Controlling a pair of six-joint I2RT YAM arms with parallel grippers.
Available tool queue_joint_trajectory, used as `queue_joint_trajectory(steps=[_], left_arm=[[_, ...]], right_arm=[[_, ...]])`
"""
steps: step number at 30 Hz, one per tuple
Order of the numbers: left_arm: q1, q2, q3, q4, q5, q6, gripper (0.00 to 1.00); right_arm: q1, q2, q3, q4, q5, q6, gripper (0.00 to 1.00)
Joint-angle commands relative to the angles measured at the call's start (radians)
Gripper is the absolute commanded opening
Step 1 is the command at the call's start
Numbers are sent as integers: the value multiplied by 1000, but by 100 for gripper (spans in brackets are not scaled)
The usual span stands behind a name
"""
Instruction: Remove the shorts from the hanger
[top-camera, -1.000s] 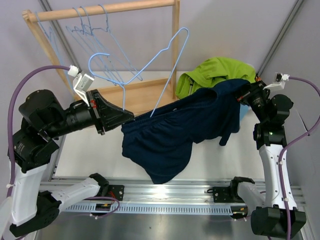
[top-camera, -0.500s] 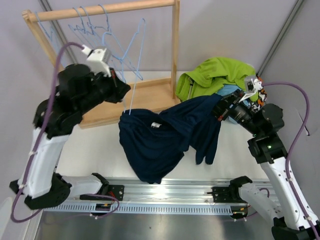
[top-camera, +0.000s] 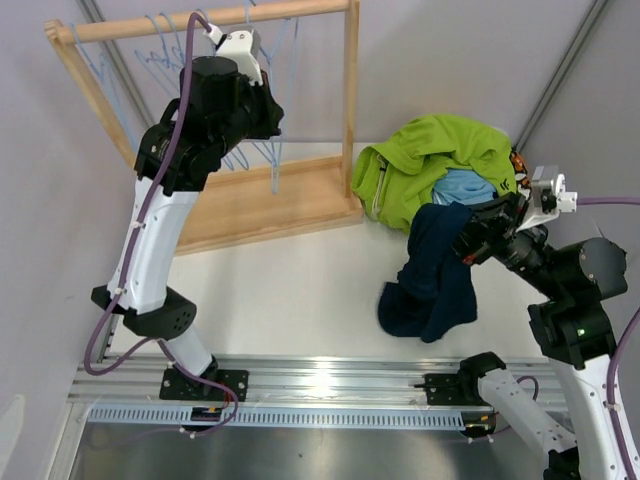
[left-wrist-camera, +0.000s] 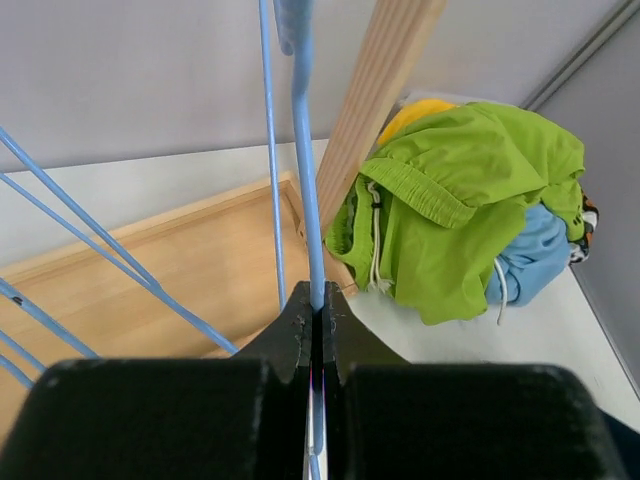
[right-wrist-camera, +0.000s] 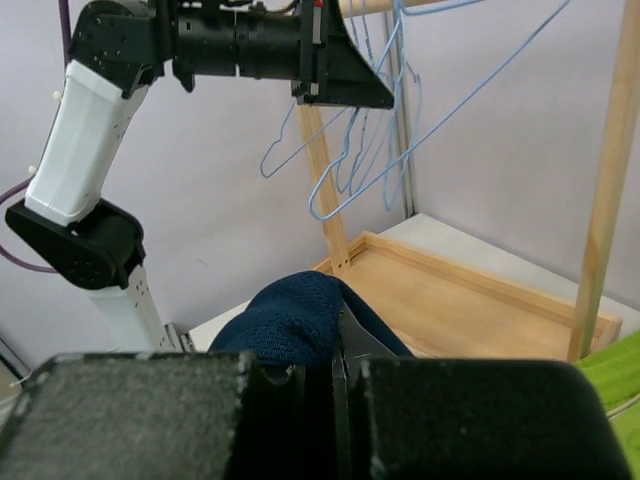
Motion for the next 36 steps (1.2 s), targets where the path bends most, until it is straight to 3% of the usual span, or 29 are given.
queue_joint_trajectory(steps=[1, 2, 5, 9, 10, 14, 19, 24, 26, 28, 29, 30, 31, 33, 36], left_arm=[[21, -1, -11, 61, 34, -3, 0], [19, -25, -34, 72, 66, -10, 0], [15, -79, -157, 110, 106, -30, 0], [9, -180, -281, 136, 157, -15, 0], [10, -191, -290, 141, 160, -9, 0], [10, -197, -278, 115, 163, -3, 0], [10, -193, -257, 113, 190, -14, 0], [10, -171, -235, 121, 183, -7, 0], [10, -147, -226, 128, 174, -11, 0], [12, -118, -193, 130, 161, -15, 0], [12, -82, -163, 129, 140, -17, 0], [13, -62, -145, 122, 132, -18, 0], [15, -41, -131, 122, 126, -20, 0], [22, 20, -61, 122, 109, -27, 0], [44, 86, 9, 139, 108, -40, 0]], right_arm=[[1, 46, 110, 31, 119, -61, 0], [1, 83, 148, 10, 247, -86, 0], [-14, 301, 349, 22, 418, -176, 0], [-229, 643, 730, 105, 400, -151, 0], [-267, 776, 892, 122, 429, -114, 0], [-391, 1091, 1259, 216, 455, -75, 0], [-465, 1317, 1388, 310, 426, 30, 0], [-463, 1244, 1100, 408, 368, 41, 0], [-462, 1179, 827, 517, 366, 55, 0], [-462, 1070, 551, 609, 362, 99, 8], [-462, 1036, 465, 626, 345, 122, 18], [-459, 969, 387, 639, 314, 144, 58], [-456, 938, 312, 646, 237, 183, 82], [-425, 882, 118, 628, 165, 188, 99], [-379, 739, -175, 669, 174, 210, 99]])
